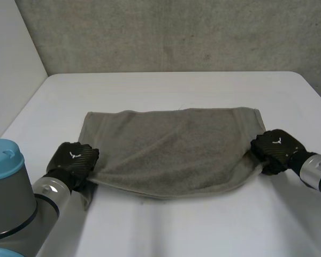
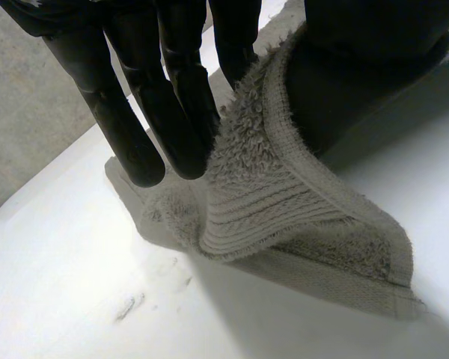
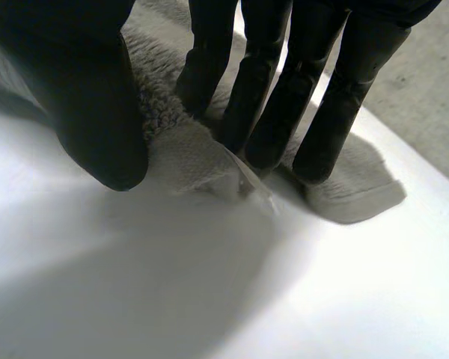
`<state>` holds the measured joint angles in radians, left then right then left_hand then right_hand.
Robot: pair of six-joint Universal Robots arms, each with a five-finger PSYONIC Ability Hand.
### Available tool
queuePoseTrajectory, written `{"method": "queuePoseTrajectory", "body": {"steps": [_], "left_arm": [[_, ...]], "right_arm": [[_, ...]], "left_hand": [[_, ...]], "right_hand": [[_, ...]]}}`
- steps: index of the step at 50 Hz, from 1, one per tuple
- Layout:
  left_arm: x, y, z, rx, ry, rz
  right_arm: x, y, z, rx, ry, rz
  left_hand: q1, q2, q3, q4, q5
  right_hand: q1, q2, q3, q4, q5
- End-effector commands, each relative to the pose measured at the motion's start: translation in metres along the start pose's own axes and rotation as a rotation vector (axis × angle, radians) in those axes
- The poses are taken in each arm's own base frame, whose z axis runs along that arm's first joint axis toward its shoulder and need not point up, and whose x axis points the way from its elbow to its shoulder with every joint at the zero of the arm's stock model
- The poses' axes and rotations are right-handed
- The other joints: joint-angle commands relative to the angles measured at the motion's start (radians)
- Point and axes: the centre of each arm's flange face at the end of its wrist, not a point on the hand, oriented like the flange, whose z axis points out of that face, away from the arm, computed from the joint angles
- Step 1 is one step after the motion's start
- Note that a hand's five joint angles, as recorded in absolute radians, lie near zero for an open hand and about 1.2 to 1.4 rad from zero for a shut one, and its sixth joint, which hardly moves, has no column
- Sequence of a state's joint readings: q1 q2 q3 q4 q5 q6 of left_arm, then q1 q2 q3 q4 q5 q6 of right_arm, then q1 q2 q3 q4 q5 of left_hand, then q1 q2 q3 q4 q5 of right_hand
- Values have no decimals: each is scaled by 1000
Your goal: Fold the towel.
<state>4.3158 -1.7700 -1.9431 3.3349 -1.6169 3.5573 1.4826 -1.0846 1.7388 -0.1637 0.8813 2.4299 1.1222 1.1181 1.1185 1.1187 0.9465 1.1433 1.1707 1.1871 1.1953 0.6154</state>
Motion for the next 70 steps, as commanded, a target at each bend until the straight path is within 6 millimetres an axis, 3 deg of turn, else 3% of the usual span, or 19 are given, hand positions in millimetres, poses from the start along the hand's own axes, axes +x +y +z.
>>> {"method": "queuePoseTrajectory", "body": {"steps": [1,5,7,12,21,23,26,32,34,36,54,64,70], "left_arm": [[-1,1,2,-1,-7,-2],[0,5,7,-7,-7,-2],[1,9,12,-12,-10,-3],[3,14,17,-19,-10,-2],[2,16,18,-26,-15,-5],[1,17,18,-32,-25,-5],[0,17,17,-39,-37,-5],[0,18,17,-44,-39,-4],[0,18,17,-46,-41,-4],[0,18,17,-45,-42,-4],[1,19,15,-54,-45,-3],[-3,21,16,-70,-92,-33],[-6,20,16,-71,-110,-35]], "right_arm": [[16,-36,-22,32,97,11],[22,-46,-31,42,142,46],[27,-56,-37,60,179,59],[26,-57,-40,52,191,73],[11,-45,-37,25,143,94],[7,-30,-30,-15,118,126],[4,-19,-24,-42,100,139],[2,-8,-19,-65,79,130],[3,-6,-18,-69,79,102],[4,-6,-18,-70,84,91],[8,-11,-19,-50,113,82],[39,-50,-45,81,219,171],[45,-52,-48,91,234,181]], "left_hand": [[125,129,129,128,126],[-60,-56,-57,-57,-59],[-262,-258,-258,-258,-261],[-486,-482,-482,-482,-485],[-533,-529,-529,-529,-532],[-536,-532,-532,-532,-535],[-533,-529,-529,-529,-532],[-533,-529,-529,-529,-532],[-533,-529,-529,-529,-532],[-533,-529,-529,-529,-532],[-533,-529,-529,-529,-532],[-595,-590,-591,-591,-593],[-595,-590,-591,-591,-593]], "right_hand": [[253,226,209,201,606],[253,226,209,201,606],[253,226,209,201,606],[253,226,209,201,606],[253,226,209,201,606],[-108,-135,-152,-160,245],[-192,-220,-236,-244,161],[-116,-143,-160,-168,237],[146,119,103,95,500],[252,224,208,200,605],[253,226,209,201,606],[253,226,209,201,606],[253,226,209,201,606]]}}
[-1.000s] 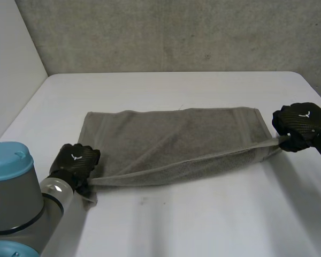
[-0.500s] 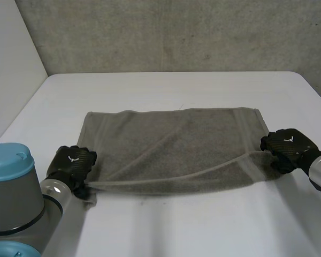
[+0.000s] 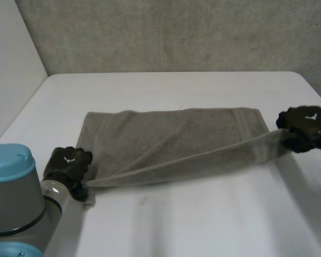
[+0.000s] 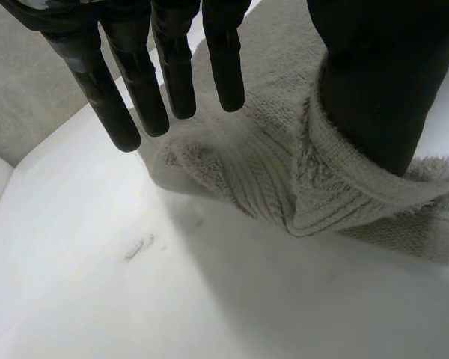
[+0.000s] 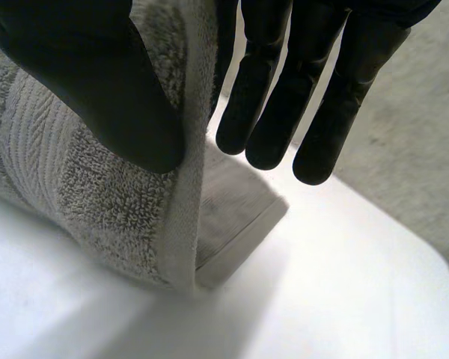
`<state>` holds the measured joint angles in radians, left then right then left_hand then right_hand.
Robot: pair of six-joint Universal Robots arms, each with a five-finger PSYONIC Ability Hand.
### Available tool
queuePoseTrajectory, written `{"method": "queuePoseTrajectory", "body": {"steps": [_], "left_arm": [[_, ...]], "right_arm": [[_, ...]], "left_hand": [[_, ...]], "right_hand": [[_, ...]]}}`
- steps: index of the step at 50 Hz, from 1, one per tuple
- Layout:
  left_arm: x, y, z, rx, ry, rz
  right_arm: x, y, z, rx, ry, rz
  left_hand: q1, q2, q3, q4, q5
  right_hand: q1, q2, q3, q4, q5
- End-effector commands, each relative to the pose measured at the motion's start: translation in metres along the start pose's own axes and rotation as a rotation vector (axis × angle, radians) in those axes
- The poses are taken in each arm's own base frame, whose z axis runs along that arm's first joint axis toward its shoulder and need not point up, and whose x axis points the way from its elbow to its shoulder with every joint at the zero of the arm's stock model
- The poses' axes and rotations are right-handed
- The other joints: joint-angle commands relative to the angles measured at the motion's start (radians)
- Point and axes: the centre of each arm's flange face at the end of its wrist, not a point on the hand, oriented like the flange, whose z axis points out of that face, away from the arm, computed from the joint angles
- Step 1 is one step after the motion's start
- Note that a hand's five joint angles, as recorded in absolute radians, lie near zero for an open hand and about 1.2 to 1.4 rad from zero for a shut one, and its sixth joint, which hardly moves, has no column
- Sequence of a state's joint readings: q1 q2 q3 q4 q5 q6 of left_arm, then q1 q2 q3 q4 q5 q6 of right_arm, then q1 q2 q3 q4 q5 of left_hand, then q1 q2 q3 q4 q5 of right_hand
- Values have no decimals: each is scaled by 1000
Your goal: Fold the towel.
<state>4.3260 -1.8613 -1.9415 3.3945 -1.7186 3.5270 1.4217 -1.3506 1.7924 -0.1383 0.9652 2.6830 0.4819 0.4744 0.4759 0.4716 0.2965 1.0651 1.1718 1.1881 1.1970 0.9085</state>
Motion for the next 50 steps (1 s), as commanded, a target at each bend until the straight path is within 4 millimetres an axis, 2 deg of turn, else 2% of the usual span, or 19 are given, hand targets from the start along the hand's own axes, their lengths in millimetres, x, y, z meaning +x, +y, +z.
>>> {"method": "queuePoseTrajectory", "body": {"steps": [1,6,7,8,9,10,11,14,18,23,27,28,30,33,38,42,44,45,50], "left_arm": [[-3,-2,0,4,-24,-5],[-4,-4,-1,11,-30,-4],[-3,-5,-2,13,-25,-2],[-3,-5,-2,13,-25,-2],[-2,-5,-2,16,-20,-2],[-2,-5,-2,16,-20,-2],[-2,-5,-3,15,-21,-1],[-6,-13,-5,39,-31,7],[-13,-30,-9,94,-51,5],[-35,-77,-35,176,-72,16],[-44,-96,-51,173,-57,34],[-47,-102,-59,153,-39,57],[-50,-106,-66,122,-19,88],[-53,-109,-77,43,28,163],[-53,-101,-83,-71,90,255],[-43,-81,-62,-172,143,287],[-38,-72,-53,-211,164,289],[-35,-64,-43,-242,179,290],[-34,-46,-12,-278,167,273]], "right_arm": [[11,-9,-5,30,31,25],[11,-9,-5,27,36,26],[10,-9,-5,25,35,27],[10,-9,-5,24,35,28],[10,-9,-5,24,35,28],[10,-9,-6,24,35,28],[10,-11,-6,28,32,32],[10,-13,-7,34,34,30],[14,-37,-15,72,47,4],[19,-68,-27,72,44,-3],[24,-103,-44,58,31,-7],[24,-103,-44,58,31,-7],[26,-122,-53,42,20,-56],[25,-131,-61,-10,1,-128],[15,-123,-68,-137,-76,-228],[11,-101,-59,-236,-157,-228],[8,-78,-46,-312,-203,-191],[8,-78,-46,-312,-204,-191],[-9,-46,-16,-399,-242,-205]], "left_hand": [[46,53,52,56,57],[87,94,93,97,98],[258,266,264,269,269],[260,268,266,270,271],[684,692,690,695,695],[689,696,695,699,700],[912,920,918,922,923],[914,922,920,925,925],[914,922,920,925,925],[914,922,920,925,925],[914,922,920,925,925],[914,922,920,925,925],[914,922,920,925,925],[914,922,920,925,925],[914,922,920,925,925],[914,922,920,925,925],[914,922,920,925,925],[914,922,920,925,925],[914,922,920,925,925]], "right_hand": [[331,224,208,199,313],[331,224,208,199,313],[331,224,208,199,313],[331,224,208,199,313],[331,224,208,199,313],[331,224,208,199,313],[331,224,208,199,313],[331,224,208,199,313],[331,224,208,199,313],[331,224,208,199,313],[331,224,208,199,313],[331,224,208,199,313],[331,224,208,199,313],[331,224,208,199,313],[331,224,208,199,313],[331,224,208,199,313],[331,224,208,199,313],[331,224,208,199,313],[331,224,208,199,313]]}}
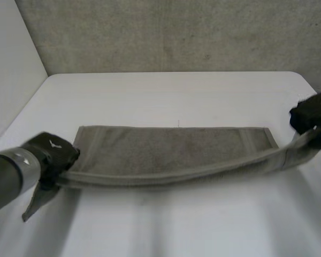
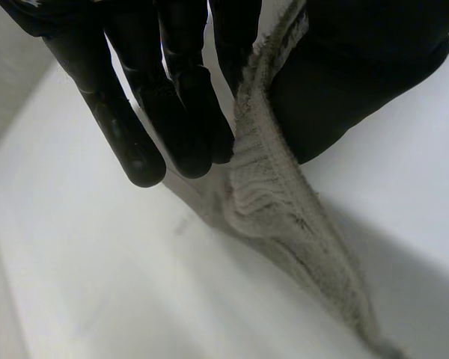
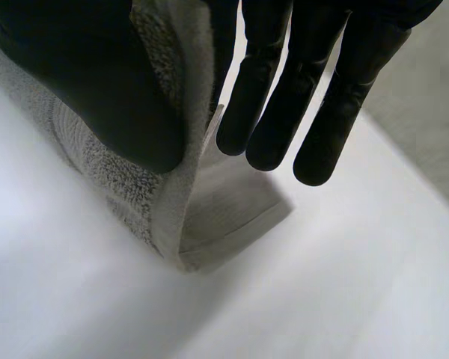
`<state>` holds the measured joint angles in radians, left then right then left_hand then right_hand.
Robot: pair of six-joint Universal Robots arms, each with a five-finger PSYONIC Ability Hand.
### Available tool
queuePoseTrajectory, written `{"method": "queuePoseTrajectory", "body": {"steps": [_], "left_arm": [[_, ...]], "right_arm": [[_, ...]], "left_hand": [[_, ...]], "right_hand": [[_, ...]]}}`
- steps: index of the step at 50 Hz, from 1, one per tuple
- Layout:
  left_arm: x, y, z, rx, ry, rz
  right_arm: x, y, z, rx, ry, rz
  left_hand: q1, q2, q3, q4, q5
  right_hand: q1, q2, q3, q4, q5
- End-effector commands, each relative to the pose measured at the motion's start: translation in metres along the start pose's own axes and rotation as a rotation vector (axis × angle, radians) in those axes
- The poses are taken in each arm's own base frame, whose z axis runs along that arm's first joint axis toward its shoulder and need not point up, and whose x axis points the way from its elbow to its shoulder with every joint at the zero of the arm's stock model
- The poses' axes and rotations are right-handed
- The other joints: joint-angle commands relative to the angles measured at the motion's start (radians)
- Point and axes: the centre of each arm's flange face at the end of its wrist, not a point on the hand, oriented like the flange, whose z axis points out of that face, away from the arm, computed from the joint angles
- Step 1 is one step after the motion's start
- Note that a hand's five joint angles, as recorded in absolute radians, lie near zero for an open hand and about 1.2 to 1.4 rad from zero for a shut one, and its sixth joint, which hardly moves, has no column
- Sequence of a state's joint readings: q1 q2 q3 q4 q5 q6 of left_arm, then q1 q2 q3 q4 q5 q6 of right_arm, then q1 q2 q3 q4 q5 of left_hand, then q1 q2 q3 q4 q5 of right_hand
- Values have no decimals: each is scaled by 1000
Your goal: Fold the towel.
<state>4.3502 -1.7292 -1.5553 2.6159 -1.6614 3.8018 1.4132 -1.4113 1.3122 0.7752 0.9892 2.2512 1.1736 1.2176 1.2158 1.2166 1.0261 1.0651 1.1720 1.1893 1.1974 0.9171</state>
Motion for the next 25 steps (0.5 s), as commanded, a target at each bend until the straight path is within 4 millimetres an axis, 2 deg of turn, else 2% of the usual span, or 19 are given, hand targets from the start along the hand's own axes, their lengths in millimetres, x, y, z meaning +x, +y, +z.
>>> {"method": "queuePoseTrajectory", "body": {"steps": [1,2,3,7,10,12,13,14,17,18,19,20,21,22,23,24,25], "left_arm": [[4,19,58,-62,5,-29],[4,19,58,-62,4,-29],[4,19,68,-46,-11,-28],[-1,12,93,23,-70,-31],[-4,8,100,56,-95,-29],[-9,-1,118,128,-144,-16],[-9,-1,118,128,-144,-16],[-11,-5,127,164,-164,0],[-16,-19,141,262,-208,52],[-21,-29,148,328,-238,75],[-21,-29,148,329,-239,75],[-29,-43,151,418,-284,93],[-29,-43,151,419,-284,93],[-39,-61,151,524,-342,99],[-52,-79,149,635,-412,98],[-52,-79,149,637,-412,98],[-66,-98,141,754,-492,93]], "right_arm": [[-21,32,53,-130,-91,11],[-22,36,62,-135,-83,11],[-22,40,69,-136,-72,24],[-22,44,80,-120,-53,52],[-17,47,93,-86,-15,78],[-12,47,100,-57,16,94],[-7,45,106,-25,44,106],[-6,41,113,17,66,118],[-3,36,119,65,94,118],[1,26,125,124,134,113],[6,13,130,193,189,106],[6,13,130,193,189,106],[14,-3,132,276,252,106],[24,-22,131,380,325,104],[24,-23,131,381,325,104],[35,-43,126,495,397,105],[35,-43,126,496,398,105]], "left_hand": [[223,179,180,180,196],[223,179,180,180,196],[223,179,180,180,196],[223,179,180,180,196],[223,179,180,180,196],[223,179,180,180,196],[223,179,180,180,196],[223,179,180,180,196],[223,179,180,180,196],[223,179,180,180,196],[223,179,180,180,196],[223,179,180,180,196],[223,179,180,180,196],[223,179,180,180,196],[223,179,180,180,196],[223,179,180,180,196],[223,179,180,180,196]], "right_hand": [[331,224,207,199,305],[331,224,207,199,305],[331,224,207,199,305],[331,224,207,199,305],[331,224,207,199,305],[331,224,207,199,305],[331,224,207,199,305],[331,224,207,199,305],[331,224,207,199,305],[331,224,207,199,305],[331,224,207,199,305],[331,224,207,199,305],[331,224,207,199,305],[331,224,207,199,305],[331,224,207,199,305],[331,224,207,199,305],[331,224,207,199,305]]}}
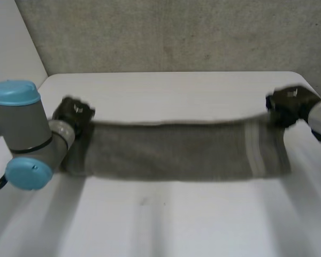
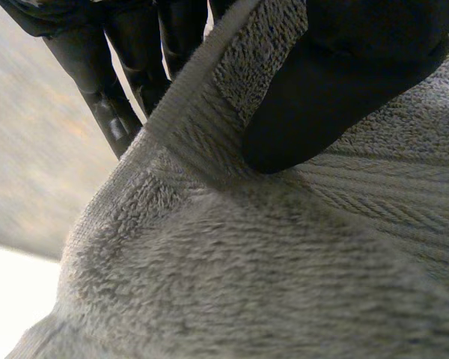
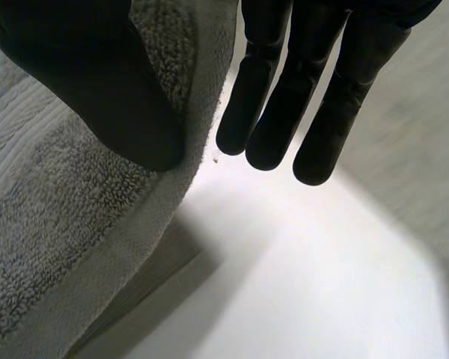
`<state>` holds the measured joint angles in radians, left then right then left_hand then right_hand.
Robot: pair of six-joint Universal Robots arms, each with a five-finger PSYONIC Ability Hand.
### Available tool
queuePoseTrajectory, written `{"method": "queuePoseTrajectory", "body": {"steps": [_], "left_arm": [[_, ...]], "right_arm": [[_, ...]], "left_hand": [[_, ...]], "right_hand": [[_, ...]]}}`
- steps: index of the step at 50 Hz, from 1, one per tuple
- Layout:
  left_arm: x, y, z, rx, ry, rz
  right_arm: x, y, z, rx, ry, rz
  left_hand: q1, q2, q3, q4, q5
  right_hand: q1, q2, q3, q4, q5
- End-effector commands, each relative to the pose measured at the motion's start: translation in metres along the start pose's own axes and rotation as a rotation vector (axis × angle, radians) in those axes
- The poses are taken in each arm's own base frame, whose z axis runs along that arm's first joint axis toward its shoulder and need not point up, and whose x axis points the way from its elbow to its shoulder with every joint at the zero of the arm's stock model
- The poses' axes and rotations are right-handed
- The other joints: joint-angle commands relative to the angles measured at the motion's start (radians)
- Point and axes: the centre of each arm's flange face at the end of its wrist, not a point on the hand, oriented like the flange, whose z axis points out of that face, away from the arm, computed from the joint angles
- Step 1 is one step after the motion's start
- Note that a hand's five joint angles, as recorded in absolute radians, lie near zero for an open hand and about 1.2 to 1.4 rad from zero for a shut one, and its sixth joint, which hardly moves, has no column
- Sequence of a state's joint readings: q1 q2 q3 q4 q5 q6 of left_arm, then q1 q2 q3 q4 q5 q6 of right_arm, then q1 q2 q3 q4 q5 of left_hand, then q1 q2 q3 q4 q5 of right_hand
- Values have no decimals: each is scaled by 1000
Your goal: Fold the towel.
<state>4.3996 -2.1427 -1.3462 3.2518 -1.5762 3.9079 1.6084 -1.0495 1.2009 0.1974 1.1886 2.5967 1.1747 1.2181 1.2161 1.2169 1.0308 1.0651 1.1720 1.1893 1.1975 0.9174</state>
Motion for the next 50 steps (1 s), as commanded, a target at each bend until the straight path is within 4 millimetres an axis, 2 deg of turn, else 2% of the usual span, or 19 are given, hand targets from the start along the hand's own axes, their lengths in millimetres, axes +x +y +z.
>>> {"method": "queuePoseTrajectory", "body": {"steps": [1,2,3,4,5,8,14,18,22,23,24,25,27,28,30,34,38,45,50], "left_arm": [[-61,-78,26,511,-339,7],[-61,-79,26,513,-340,7],[-81,-100,18,620,-424,-24],[-82,-100,18,622,-425,-24],[-98,-117,8,716,-486,-68],[-112,-132,-9,807,-495,-155],[-103,-119,-17,720,-396,-226],[-87,-99,-16,617,-323,-239],[-53,-51,-20,399,-179,-257],[-41,-36,-24,332,-122,-263],[-41,-36,-24,332,-122,-263],[-28,-23,-31,275,-63,-267],[-14,-11,-37,222,-4,-270],[-2,0,-43,171,47,-276],[8,10,-47,125,87,-282],[34,34,-57,13,177,-296],[42,43,-58,-28,203,-302],[45,46,-57,-40,204,-303],[40,43,-56,-22,182,-301]], "right_arm": [[31,-86,8,467,266,20],[43,-110,-2,597,329,26],[44,-110,-2,598,330,26],[53,-129,-11,704,378,38],[57,-140,-20,773,402,44],[56,-143,-24,791,397,52],[42,-130,-25,682,306,74],[27,-104,-22,540,200,108],[7,-83,-23,433,93,110],[-4,-70,-24,368,32,100],[-12,-55,-25,298,-16,78],[-12,-55,-25,297,-17,78],[-15,-21,-29,154,-60,35],[-15,-21,-29,153,-60,35],[-23,14,-32,9,-103,-6],[-28,39,-37,-94,-145,-31],[-16,58,-44,-152,-128,15],[-5,66,-46,-168,-93,59],[-5,70,-49,-179,-91,69]], "left_hand": [[222,178,180,179,191],[222,178,180,179,191],[222,178,180,179,191],[222,178,180,179,191],[222,178,180,179,191],[222,178,180,179,191],[222,178,180,179,191],[222,178,180,179,191],[222,178,180,179,191],[222,178,180,179,191],[222,178,180,179,191],[222,178,180,179,191],[222,178,180,179,191],[222,178,180,179,191],[222,178,180,179,191],[222,178,180,179,191],[222,178,180,179,191],[222,178,180,179,191],[-19,-62,-60,-61,-49]], "right_hand": [[331,224,207,199,304],[331,224,207,199,304],[331,224,207,199,304],[331,224,207,199,304],[331,224,207,199,304],[331,224,207,199,304],[331,224,207,199,304],[331,224,207,199,304],[331,224,207,199,304],[331,224,207,199,304],[331,224,207,199,304],[331,224,207,199,304],[331,224,207,199,304],[331,224,207,199,304],[331,224,207,199,304],[331,224,207,199,304],[331,224,207,199,304],[331,224,207,199,304],[331,224,207,199,304]]}}
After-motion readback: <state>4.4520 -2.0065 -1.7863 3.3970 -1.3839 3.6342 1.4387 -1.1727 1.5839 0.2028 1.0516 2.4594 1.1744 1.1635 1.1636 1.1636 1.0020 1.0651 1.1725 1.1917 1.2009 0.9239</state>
